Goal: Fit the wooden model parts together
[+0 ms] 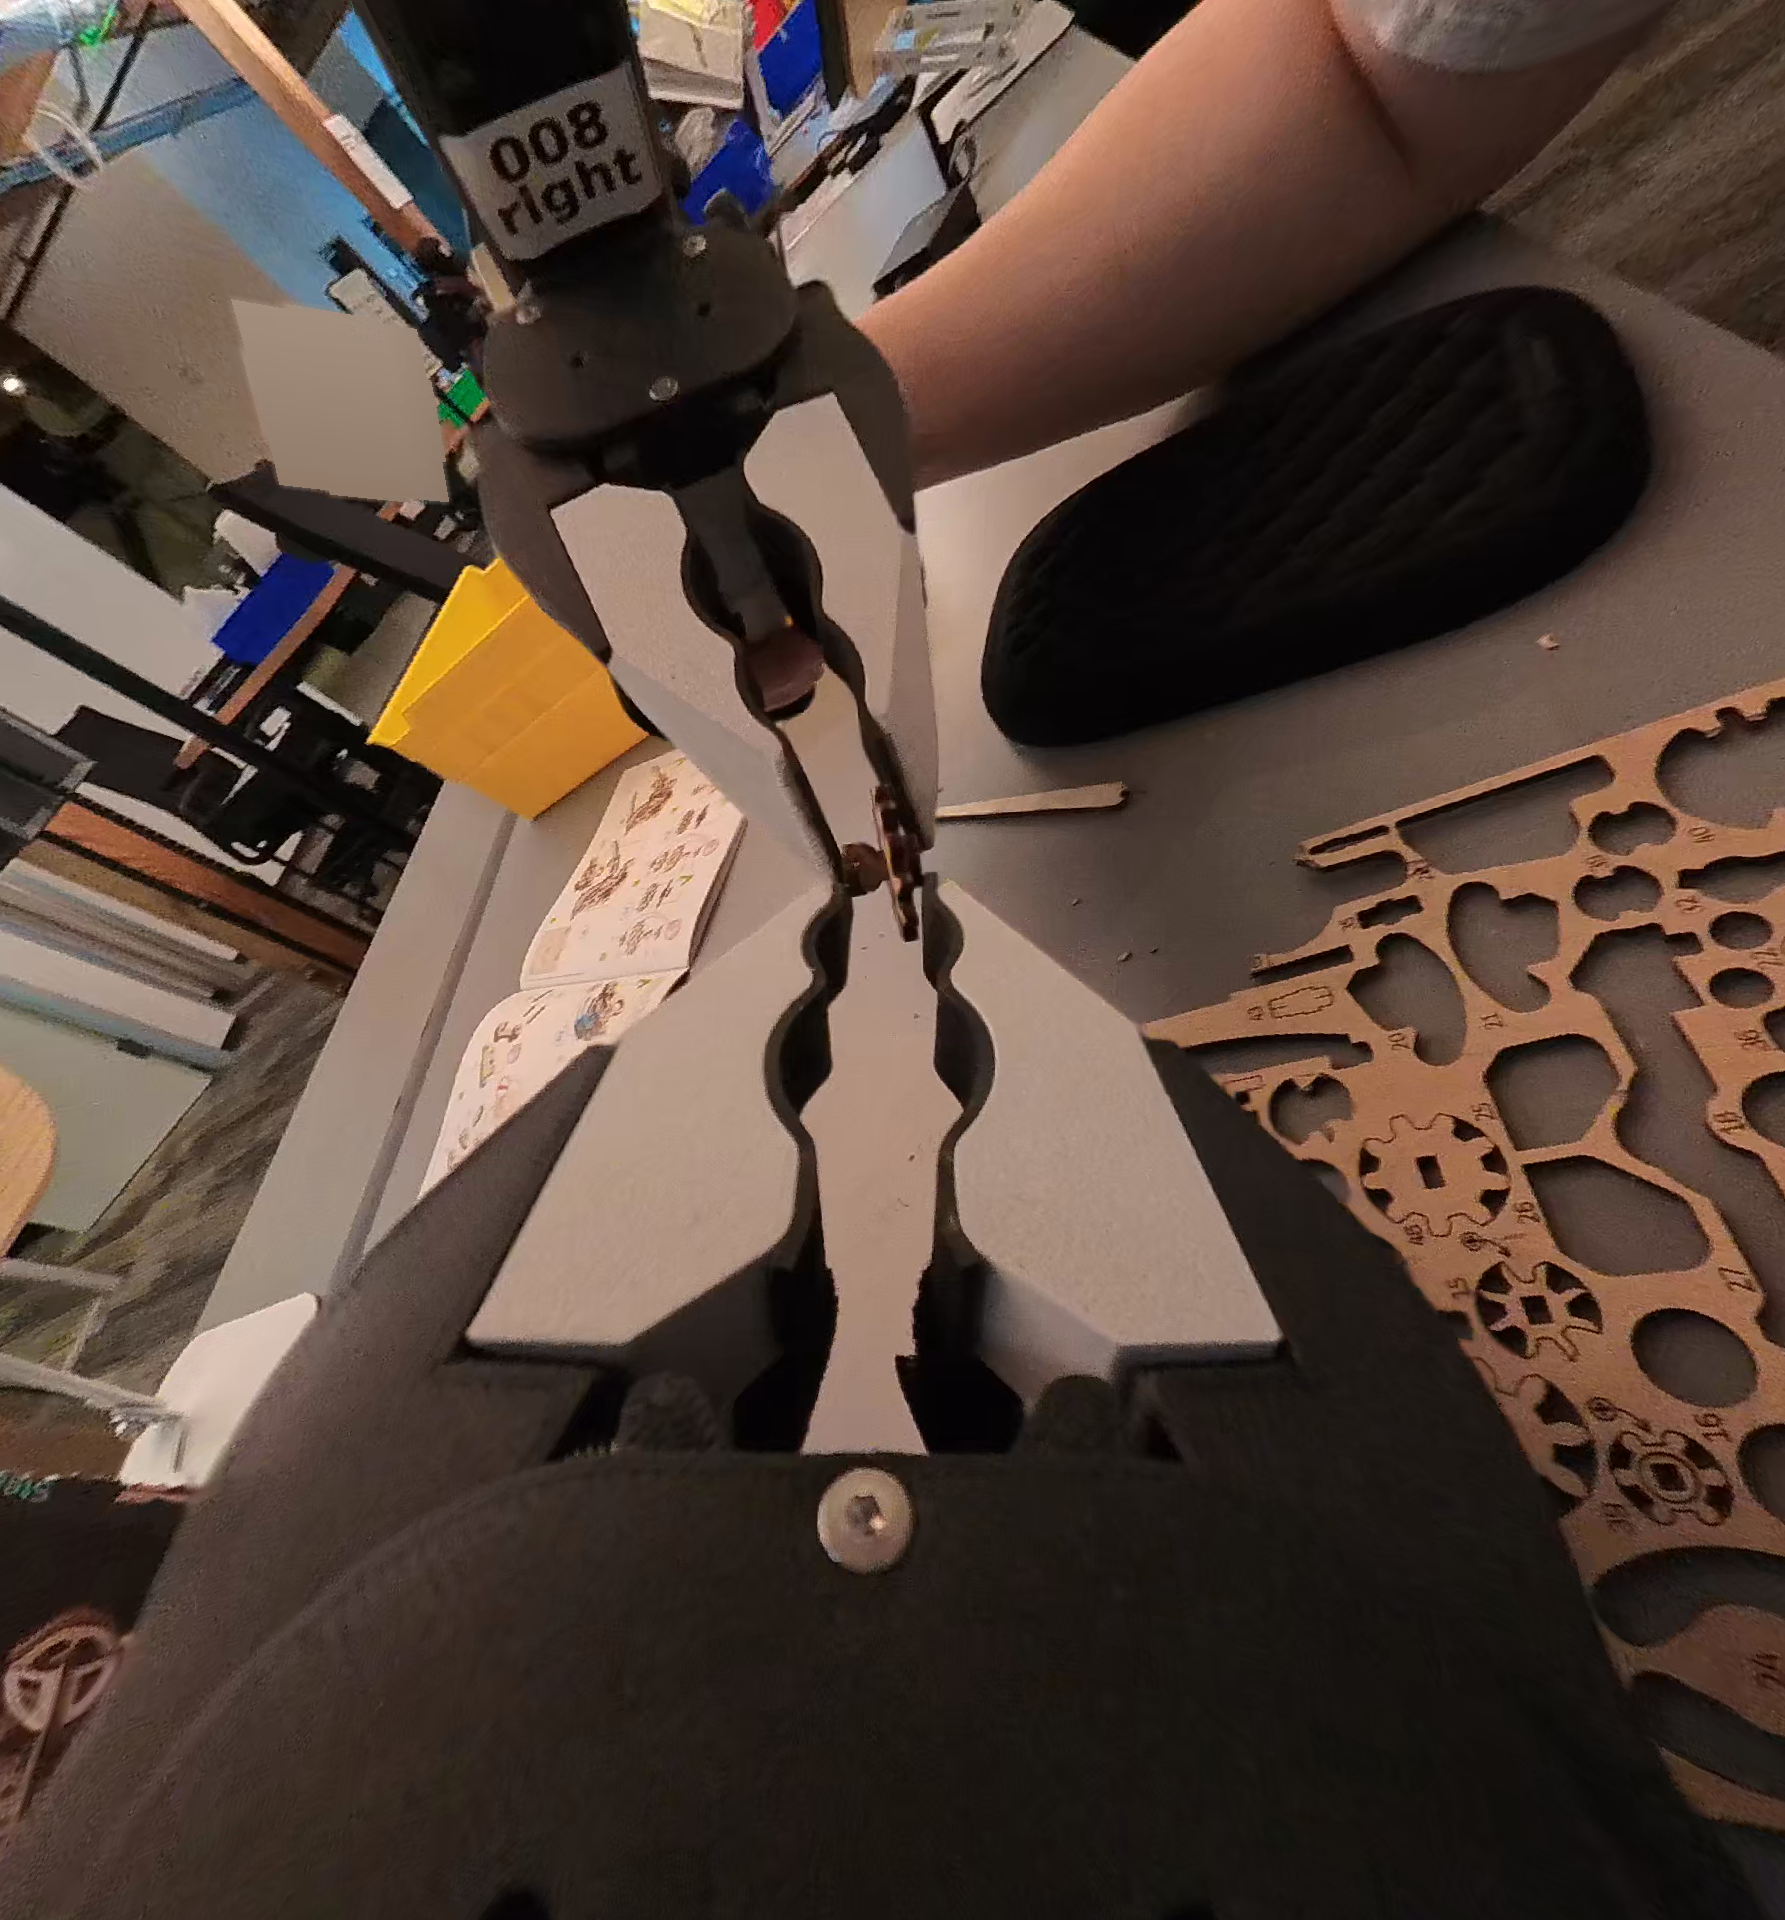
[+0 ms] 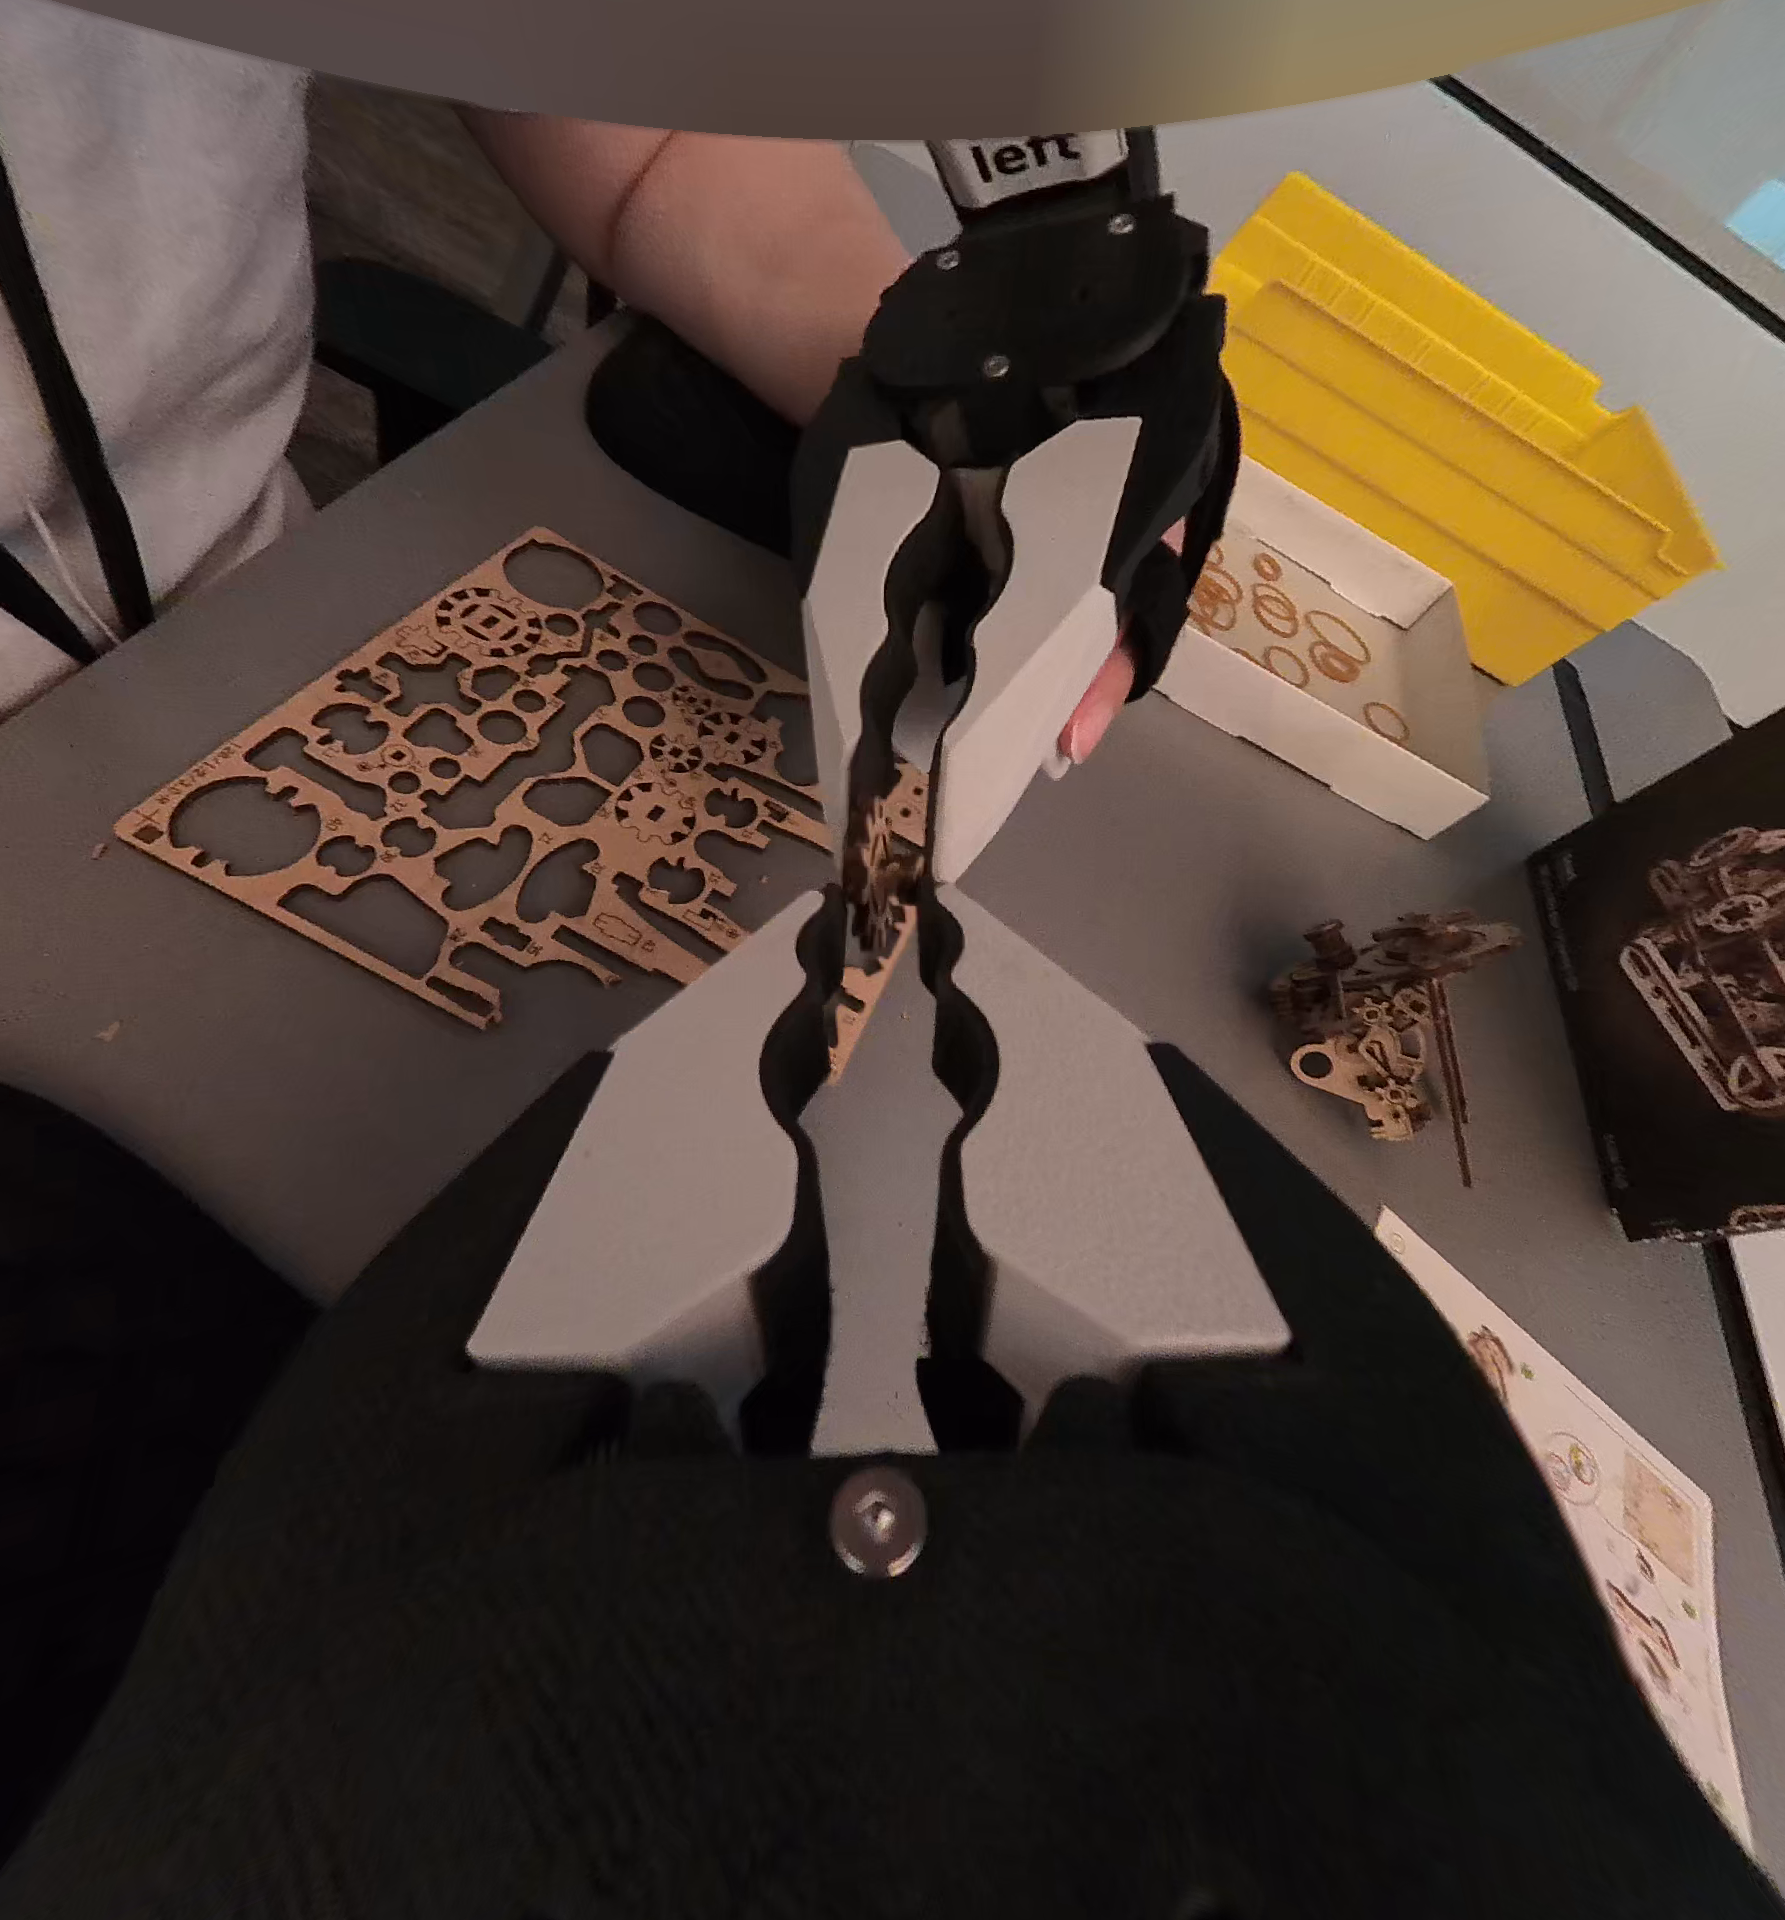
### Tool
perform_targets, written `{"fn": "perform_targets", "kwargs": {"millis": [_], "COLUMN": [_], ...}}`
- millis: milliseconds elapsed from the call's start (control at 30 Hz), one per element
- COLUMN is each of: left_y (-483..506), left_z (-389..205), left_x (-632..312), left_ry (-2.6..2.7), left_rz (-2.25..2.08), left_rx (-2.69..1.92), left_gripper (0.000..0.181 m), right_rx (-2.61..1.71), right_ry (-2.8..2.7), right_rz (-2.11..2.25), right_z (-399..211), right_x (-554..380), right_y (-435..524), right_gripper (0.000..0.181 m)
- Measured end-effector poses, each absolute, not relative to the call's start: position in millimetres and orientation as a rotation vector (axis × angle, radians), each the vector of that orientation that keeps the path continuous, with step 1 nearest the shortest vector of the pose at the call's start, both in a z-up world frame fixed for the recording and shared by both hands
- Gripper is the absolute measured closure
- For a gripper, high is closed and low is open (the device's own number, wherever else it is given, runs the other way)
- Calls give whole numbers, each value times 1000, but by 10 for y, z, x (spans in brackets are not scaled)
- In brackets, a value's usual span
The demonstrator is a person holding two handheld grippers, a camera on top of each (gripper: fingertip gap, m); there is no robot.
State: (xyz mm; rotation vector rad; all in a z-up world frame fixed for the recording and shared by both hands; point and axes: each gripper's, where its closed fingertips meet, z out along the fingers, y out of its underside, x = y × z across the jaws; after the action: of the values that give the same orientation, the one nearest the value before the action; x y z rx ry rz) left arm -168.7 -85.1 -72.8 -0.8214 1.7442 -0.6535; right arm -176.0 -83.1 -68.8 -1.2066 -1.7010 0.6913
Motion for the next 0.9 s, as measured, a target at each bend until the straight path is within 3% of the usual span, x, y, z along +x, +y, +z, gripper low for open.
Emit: {"fn": "perform_targets", "kwargs": {"millis": [267,467,800,900], "left_y": [-742,-683,-679,-692], "left_z": [-821,-922,-841,-808], "left_x": [-1656,-1649,-1644,-1663], "left_ry": [1757,1788,1752,1741], "left_rz": [-500,-461,-483,-547], "left_rx": [-833,-903,-917,-918], "left_gripper": [170,170,170,162], "right_rx": [-1328,-1478,-1435,-1382], "right_ry": [-1693,-1712,-1687,-1637], "right_rz": [550,499,549,638], "right_z": [-651,-817,-776,-668], "right_x": [-1798,-1784,-1727,-1712], "right_y": [-744,-679,-648,-660], "right_gripper": [164,170,170,171]}}
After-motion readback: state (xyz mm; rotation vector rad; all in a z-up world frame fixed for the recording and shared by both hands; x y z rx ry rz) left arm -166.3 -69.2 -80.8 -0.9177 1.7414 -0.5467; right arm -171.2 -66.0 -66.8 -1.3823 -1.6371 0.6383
